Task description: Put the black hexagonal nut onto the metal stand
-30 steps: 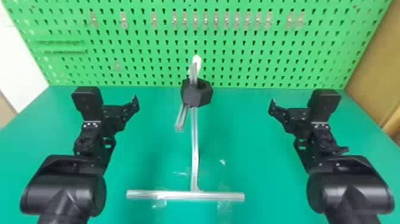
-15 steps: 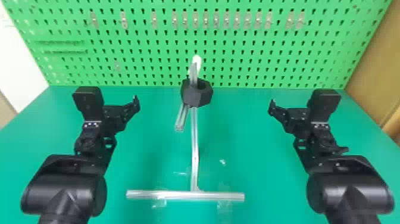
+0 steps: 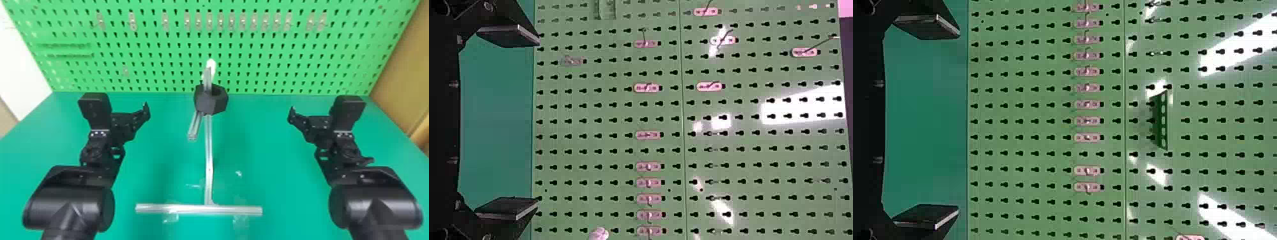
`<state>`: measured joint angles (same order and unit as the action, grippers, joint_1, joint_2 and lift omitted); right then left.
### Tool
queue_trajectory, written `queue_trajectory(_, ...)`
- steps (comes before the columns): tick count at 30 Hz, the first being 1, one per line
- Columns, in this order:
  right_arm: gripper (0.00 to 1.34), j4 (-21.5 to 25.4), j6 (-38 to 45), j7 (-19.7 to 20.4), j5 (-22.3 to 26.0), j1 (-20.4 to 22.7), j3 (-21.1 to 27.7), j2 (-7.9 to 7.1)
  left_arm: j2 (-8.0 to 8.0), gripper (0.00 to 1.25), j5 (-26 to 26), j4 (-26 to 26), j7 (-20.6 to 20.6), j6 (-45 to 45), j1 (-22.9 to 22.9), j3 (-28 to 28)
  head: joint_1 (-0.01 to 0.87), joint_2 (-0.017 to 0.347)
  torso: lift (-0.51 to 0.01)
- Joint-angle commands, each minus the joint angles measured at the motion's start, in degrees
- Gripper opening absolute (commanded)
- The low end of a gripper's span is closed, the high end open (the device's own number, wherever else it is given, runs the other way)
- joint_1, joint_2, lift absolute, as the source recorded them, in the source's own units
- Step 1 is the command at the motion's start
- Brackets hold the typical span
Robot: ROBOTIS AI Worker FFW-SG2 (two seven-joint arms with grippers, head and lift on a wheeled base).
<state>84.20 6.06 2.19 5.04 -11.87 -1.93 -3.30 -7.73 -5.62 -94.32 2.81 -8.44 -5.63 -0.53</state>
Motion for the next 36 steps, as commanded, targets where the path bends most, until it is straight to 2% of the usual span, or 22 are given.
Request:
queue_trajectory(1, 1.27, 0.0, 0.0, -0.08, 0.06, 0.0, 0.0, -0.04, -0.01, 1.1, 0.0, 0.02, 0.0, 0.0, 0.0, 0.01, 0.693, 0.081, -0.001)
queue_trajectory(36, 1.27, 0.0, 0.0, -0.08, 0.15, -0.35, -0.27, -0.13, -0.01, 1.1, 0.09, 0.02, 0.0, 0.0, -0.18, 0.01, 0.693, 0.081, -0.001)
